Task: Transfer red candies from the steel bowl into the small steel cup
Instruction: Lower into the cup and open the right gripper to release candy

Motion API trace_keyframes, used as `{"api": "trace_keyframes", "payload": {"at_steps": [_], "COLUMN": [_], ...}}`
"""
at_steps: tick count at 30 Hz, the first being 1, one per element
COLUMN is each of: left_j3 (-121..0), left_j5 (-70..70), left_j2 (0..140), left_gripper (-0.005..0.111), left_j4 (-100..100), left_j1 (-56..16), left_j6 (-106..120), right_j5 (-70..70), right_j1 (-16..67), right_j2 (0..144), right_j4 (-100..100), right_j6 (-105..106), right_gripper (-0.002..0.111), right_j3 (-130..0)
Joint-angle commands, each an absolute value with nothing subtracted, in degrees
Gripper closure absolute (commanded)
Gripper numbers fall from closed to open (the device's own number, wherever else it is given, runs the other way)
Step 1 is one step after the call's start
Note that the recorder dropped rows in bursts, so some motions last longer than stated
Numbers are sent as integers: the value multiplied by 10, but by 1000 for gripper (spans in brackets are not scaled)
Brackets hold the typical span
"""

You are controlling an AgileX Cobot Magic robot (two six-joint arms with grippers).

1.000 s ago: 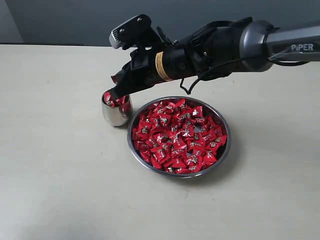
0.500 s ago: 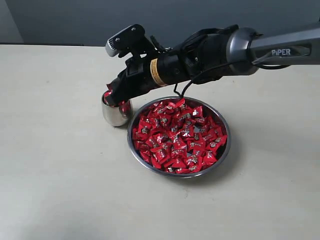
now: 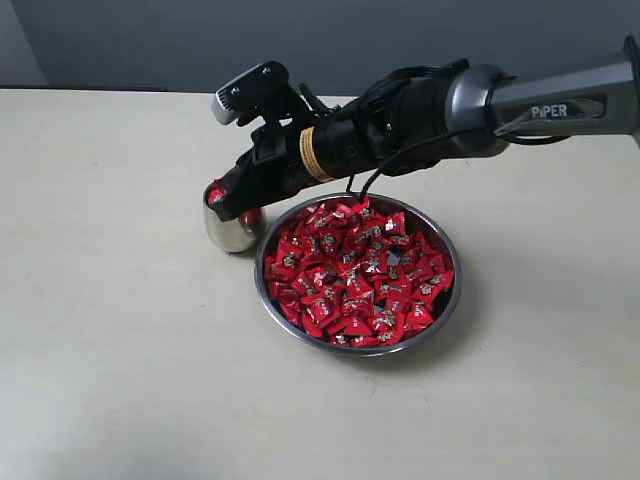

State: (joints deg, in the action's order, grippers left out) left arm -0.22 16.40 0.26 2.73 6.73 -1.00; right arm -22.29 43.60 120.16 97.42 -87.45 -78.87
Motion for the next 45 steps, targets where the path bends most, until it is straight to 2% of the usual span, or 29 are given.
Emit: {"api": "trace_keyframes", "payload": {"at_steps": [1, 41, 45], "left_j3": [0, 0, 0], "left_j5": [163, 163, 163], "left_j2": [0, 0, 0], "left_gripper": [106, 106, 106], "left_j4": [26, 26, 26], "left_j1": [68, 68, 68], "left_j6": [-11, -11, -11], "right_j5": [-223, -225, -225], "right_j1": [433, 433, 433], "right_j2": [1208, 1209, 1209], "right_j4": [977, 997, 997], "right_j6": [-885, -907, -907], "right_gripper": [109, 109, 97], "right_j3": [-791, -792, -792]}}
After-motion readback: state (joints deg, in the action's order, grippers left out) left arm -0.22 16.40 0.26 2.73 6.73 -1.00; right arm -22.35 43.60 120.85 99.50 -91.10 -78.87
